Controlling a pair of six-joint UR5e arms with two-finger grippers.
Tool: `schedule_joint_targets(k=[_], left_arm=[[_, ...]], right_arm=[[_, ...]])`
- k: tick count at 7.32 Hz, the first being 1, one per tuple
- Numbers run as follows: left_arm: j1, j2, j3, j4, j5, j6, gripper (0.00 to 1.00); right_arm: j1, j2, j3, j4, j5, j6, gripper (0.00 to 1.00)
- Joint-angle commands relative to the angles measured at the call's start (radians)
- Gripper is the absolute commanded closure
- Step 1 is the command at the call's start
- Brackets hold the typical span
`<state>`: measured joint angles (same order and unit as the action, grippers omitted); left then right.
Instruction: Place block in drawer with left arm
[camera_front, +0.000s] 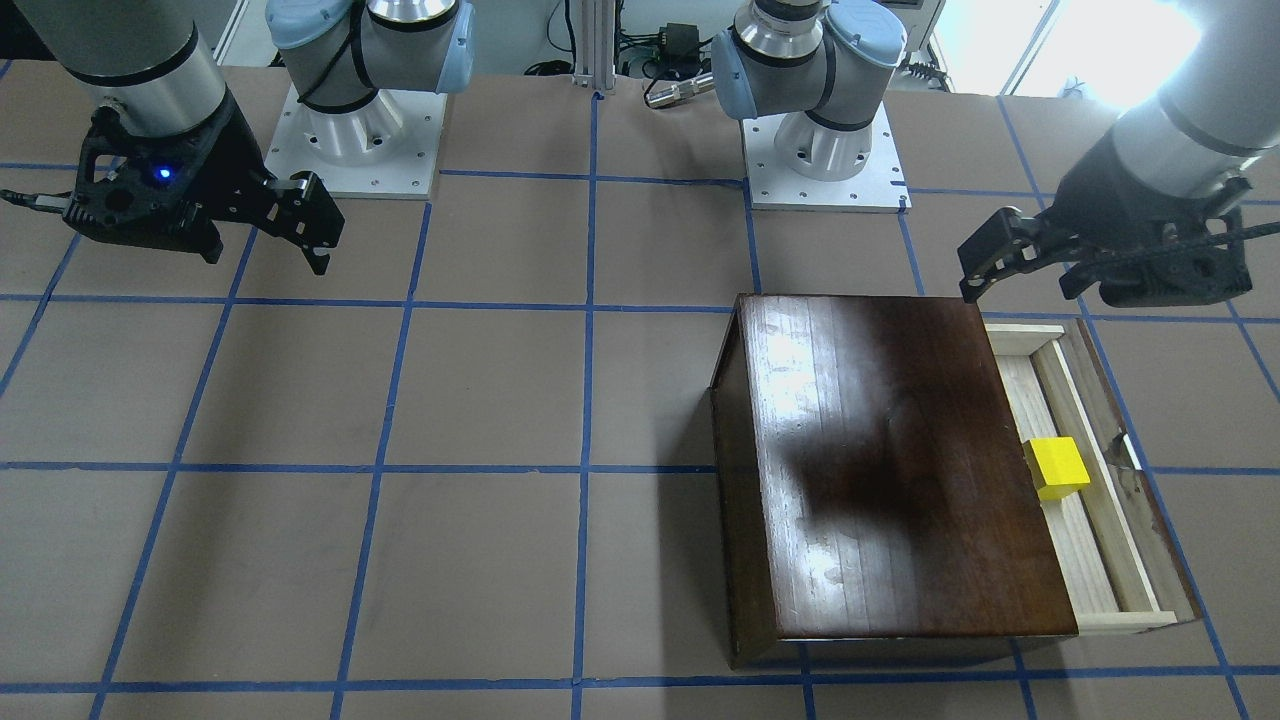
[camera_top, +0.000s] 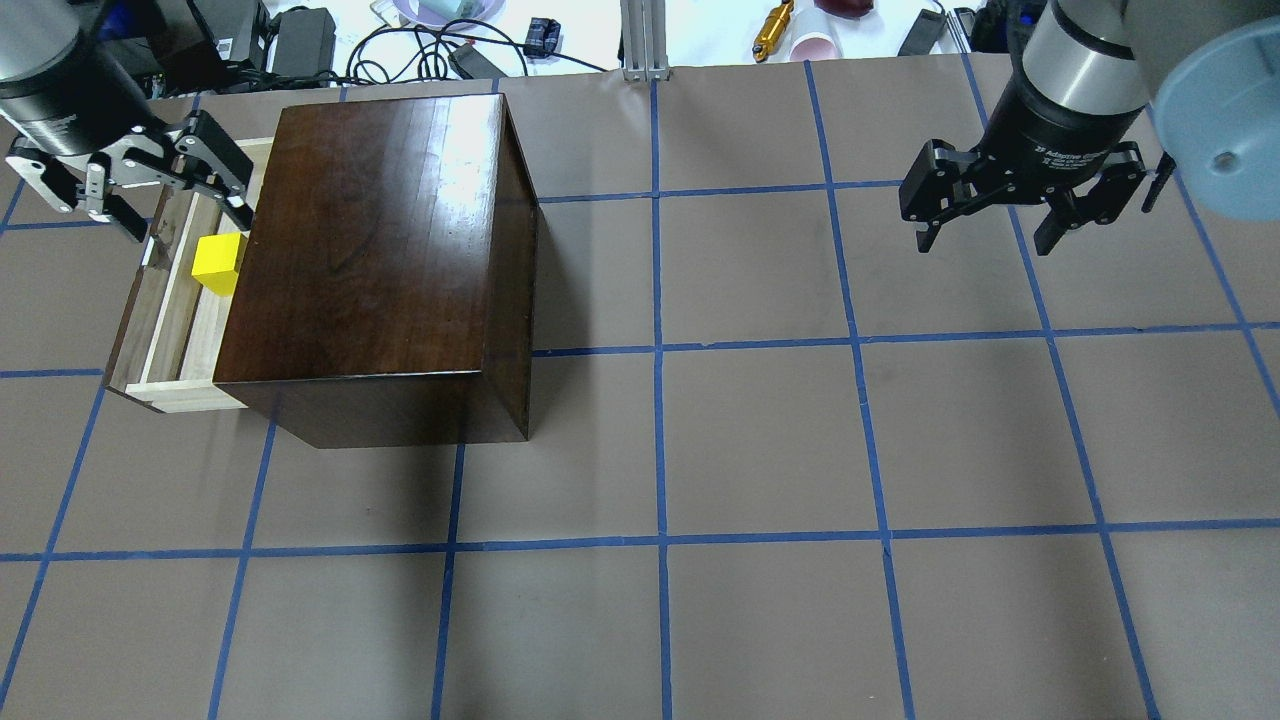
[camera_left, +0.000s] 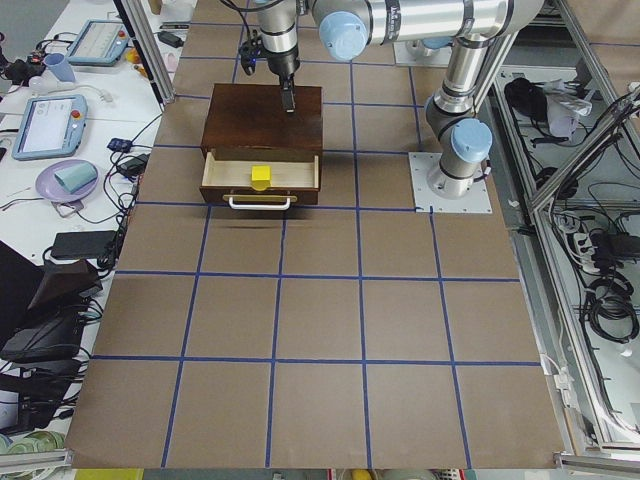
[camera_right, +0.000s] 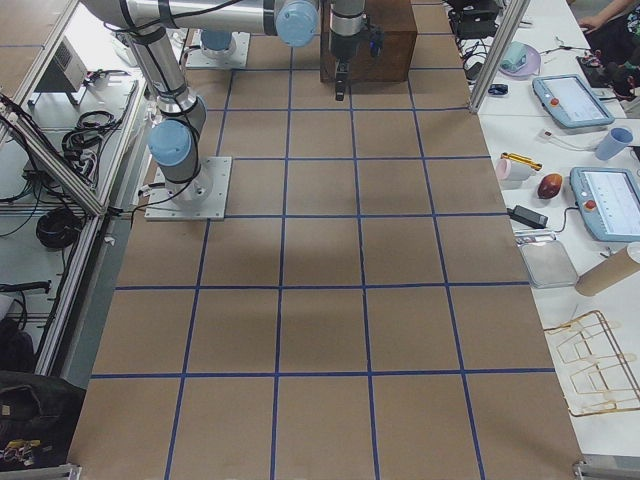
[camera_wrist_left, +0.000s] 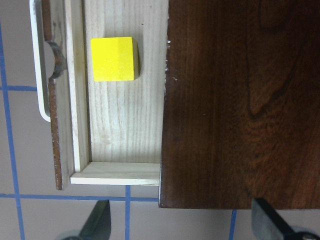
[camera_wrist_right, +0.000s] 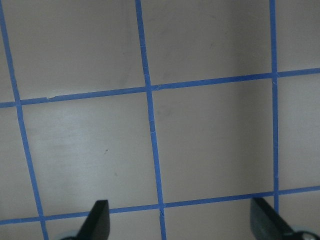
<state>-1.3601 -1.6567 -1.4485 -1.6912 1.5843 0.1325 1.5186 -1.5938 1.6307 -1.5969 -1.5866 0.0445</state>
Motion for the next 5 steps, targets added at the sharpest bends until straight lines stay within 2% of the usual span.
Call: schedule_joint_targets(k=[1,2,5], left_arm=[[-0.123,-0.011,0.008,0.013,0.0,-0.134,0.0],[-0.16,-0.011,0.01,0.016,0.002,-0.155,0.0],[-0.172,-0.012,0.01,0.025,-0.007,-0.157,0.0]], right_arm=[[0.0,0.0,0.0,0.0,0.0,0.0,0.0],[0.0,0.0,0.0,0.0,0.0,0.0,0.0],[0.0,0.0,0.0,0.0,0.0,0.0,0.0]])
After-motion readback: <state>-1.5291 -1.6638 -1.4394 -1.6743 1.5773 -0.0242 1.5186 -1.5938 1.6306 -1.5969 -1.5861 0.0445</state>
